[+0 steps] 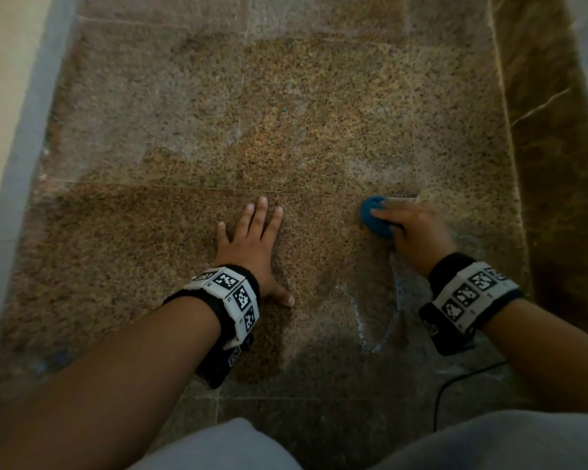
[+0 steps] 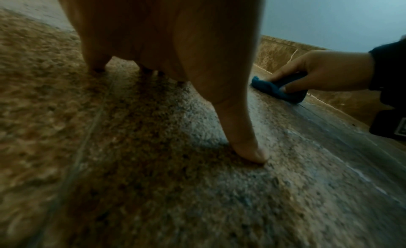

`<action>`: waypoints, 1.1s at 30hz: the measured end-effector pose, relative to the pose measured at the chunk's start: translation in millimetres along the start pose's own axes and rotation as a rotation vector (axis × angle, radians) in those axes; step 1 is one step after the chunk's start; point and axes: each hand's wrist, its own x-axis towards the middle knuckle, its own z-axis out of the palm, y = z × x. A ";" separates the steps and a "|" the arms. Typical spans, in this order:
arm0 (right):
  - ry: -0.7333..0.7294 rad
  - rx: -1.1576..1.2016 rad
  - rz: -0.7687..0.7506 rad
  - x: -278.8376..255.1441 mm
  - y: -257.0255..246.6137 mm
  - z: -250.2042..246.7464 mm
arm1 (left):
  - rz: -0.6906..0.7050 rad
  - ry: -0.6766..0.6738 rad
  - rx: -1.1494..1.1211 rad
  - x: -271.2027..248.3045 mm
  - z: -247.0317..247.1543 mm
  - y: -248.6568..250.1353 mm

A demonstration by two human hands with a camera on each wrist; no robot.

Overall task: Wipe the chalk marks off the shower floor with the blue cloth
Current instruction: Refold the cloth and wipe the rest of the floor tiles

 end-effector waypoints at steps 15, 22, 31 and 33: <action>0.024 -0.025 0.266 -12.8 14.4 4.5 | 0.000 0.011 -0.021 0.5 0.6 0.0; -0.023 -0.017 0.118 -25.7 -0.4 6.8 | -0.005 0.003 -0.034 0.9 0.5 1.0; -0.128 -0.079 0.179 -23.7 -19.7 8.0 | -0.006 0.006 -0.041 1.2 0.5 2.0; -0.123 -0.042 0.120 -21.9 -14.3 8.0 | -0.005 0.008 -0.044 1.7 2.1 0.9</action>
